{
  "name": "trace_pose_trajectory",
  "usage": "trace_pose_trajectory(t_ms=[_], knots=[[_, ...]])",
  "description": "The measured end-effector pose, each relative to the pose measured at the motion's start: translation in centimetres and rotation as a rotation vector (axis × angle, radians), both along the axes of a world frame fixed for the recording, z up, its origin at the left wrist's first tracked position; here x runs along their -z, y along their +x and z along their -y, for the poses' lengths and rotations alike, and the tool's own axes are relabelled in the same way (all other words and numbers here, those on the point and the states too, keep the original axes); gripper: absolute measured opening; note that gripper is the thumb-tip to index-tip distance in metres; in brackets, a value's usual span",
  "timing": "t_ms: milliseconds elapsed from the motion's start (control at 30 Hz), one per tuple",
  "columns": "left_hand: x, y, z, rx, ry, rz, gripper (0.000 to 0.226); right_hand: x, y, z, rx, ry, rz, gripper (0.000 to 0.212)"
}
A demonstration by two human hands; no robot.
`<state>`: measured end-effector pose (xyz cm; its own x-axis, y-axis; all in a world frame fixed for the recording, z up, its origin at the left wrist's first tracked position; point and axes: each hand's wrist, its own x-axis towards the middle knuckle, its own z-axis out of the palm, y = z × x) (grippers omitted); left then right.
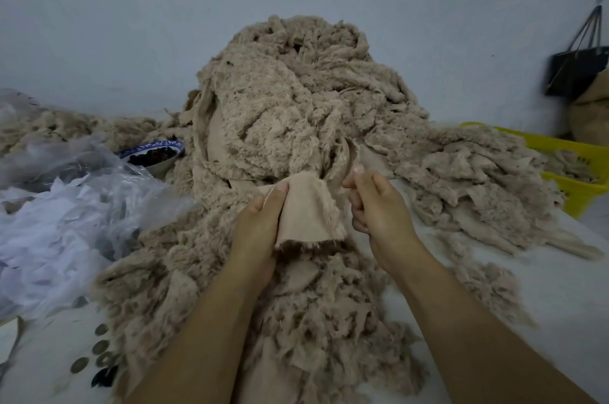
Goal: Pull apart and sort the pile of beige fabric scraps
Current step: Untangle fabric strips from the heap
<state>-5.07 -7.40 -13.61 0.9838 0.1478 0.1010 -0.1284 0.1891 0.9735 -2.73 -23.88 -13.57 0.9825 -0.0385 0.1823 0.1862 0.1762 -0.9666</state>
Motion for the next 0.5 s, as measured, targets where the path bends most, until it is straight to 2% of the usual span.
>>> trace_pose_trajectory(t_ms=[100,133,200,300,400,467,500], knots=[[0.0,-0.2,0.3,-0.028,0.000,-0.020,0.017,0.4,-0.6,-0.8,-0.155,-0.139,-0.003,0.055],[0.1,-0.2,0.4,-0.007,-0.011,-0.016,0.016,0.5,-0.9,-1.3,-0.213,-0.217,-0.013,0.050],[0.2,-0.3,0.7,0.046,-0.030,-0.009,0.018,0.6,-1.3,-1.8,-0.247,-0.367,-0.017,0.026],[-0.5,0.1,1.5,0.108,-0.078,-0.022,0.025,-0.6,-0.9,-1.1,-0.116,-0.423,-0.069,0.021],[-1.6,0.9,3.4,0.149,-0.046,-0.025,0.031,-2.1,1.1,0.9,0.112,-0.243,-0.136,0.034],[-2.5,1.8,5.1,0.191,0.055,-0.022,0.028,-3.2,2.6,3.2,0.235,-0.008,-0.195,0.042],[-2.8,2.4,6.2,0.229,0.103,-0.029,0.025,-3.4,3.1,4.5,0.260,0.132,-0.209,0.037]])
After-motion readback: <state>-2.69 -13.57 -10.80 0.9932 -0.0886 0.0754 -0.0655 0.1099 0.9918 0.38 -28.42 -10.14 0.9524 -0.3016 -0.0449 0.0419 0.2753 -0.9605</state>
